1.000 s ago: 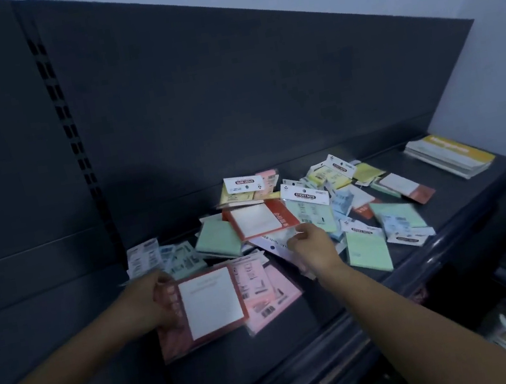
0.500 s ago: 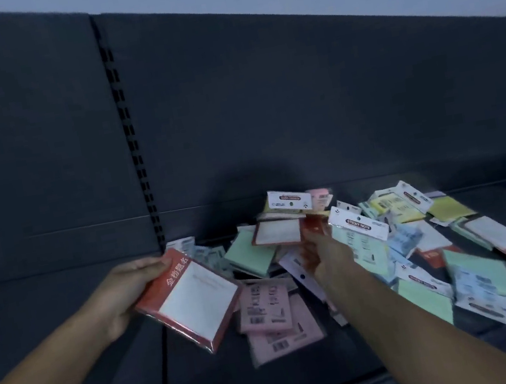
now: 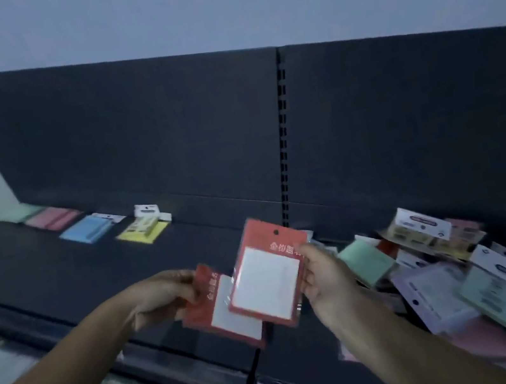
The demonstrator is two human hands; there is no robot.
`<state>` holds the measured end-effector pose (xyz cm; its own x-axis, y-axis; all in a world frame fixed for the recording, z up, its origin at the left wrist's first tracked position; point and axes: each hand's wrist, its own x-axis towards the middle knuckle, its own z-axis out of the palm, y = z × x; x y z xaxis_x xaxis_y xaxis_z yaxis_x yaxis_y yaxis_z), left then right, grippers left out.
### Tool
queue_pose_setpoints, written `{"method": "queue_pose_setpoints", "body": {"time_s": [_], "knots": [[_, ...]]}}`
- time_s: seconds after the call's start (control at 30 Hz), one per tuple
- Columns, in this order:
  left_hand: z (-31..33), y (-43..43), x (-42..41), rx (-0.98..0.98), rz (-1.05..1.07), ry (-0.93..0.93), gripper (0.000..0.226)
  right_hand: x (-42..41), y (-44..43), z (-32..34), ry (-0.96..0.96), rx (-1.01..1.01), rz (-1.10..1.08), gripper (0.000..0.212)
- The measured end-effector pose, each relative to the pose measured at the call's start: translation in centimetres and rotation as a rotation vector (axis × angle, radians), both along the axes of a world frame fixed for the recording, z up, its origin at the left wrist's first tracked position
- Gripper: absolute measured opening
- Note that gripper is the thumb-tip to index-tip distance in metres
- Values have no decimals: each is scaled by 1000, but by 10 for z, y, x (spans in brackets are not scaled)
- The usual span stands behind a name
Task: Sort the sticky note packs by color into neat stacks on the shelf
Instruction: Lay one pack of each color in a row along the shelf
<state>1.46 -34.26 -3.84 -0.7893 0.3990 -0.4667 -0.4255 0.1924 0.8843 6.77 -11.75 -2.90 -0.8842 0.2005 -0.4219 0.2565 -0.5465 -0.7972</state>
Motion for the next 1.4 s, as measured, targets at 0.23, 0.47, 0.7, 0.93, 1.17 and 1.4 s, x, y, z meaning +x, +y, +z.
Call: {"method": "queue_pose_setpoints", "body": {"time_s": [0.23,0.47,0.7,0.93,1.17,1.4], "knots": [[-9,-44,-23,-53,247,229,14,-37,-65,-22,97,372,399,22],[-27,-56,-90,130,497,123,37,-111,-139,-49,-60,401,297,22],[-57,-73,-152,-204,173,331,63,-206,-165,-79,-181,307,-55,10],[-87,-83,-204,-297,132,538,37,-235,-196,-98,1,729,1,52],[-104,-77,-204,-387,58,769,48,-244,-209,-104,-7,927,54,57],[-87,-44,-191,-587,-197,1111,47,-198,-153,-83,74,1083,147,53]]}}
